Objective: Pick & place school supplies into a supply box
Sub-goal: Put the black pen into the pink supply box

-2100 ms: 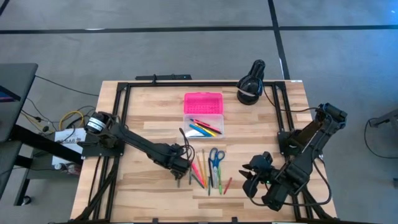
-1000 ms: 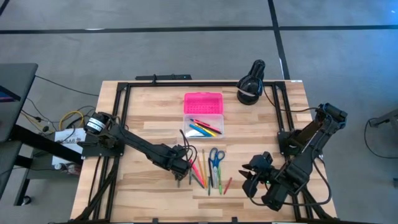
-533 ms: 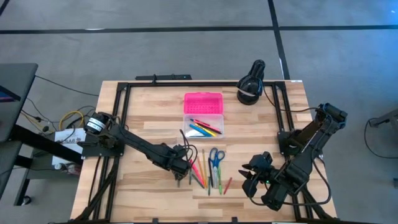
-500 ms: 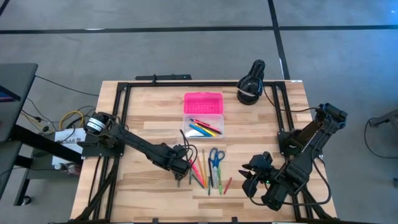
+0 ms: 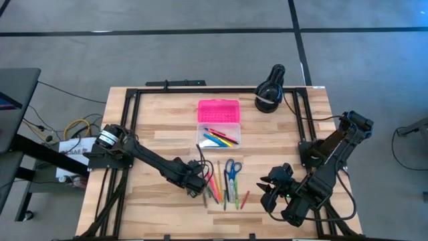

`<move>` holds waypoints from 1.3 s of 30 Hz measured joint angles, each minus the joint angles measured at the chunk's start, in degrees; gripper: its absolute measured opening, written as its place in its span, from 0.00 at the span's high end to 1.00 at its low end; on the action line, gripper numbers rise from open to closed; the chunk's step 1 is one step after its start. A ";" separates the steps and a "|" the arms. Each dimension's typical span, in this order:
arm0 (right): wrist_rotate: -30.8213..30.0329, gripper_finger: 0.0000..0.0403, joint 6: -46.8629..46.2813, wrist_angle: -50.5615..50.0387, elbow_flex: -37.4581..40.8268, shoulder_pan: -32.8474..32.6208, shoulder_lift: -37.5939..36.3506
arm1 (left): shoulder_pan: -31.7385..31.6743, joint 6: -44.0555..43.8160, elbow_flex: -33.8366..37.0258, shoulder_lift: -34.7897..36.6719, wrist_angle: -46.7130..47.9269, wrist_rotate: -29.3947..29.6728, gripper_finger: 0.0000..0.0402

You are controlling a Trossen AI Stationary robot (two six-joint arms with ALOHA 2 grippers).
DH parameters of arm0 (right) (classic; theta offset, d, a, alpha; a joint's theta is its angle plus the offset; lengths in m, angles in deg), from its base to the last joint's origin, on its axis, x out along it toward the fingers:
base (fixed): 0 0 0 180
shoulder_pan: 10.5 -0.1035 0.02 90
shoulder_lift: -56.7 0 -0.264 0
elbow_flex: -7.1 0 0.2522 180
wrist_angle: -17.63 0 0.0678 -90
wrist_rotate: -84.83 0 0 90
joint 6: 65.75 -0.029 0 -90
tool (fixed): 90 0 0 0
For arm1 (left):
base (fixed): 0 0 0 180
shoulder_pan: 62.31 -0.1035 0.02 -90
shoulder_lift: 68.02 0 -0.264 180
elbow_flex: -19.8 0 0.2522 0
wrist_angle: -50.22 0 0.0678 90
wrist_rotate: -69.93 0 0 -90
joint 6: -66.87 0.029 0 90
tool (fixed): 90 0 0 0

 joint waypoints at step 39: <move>2.12 0.71 0.13 0.68 0.00 0.03 0.02 | 0.23 20.99 -0.11 -0.17 9.96 -10.85 0.90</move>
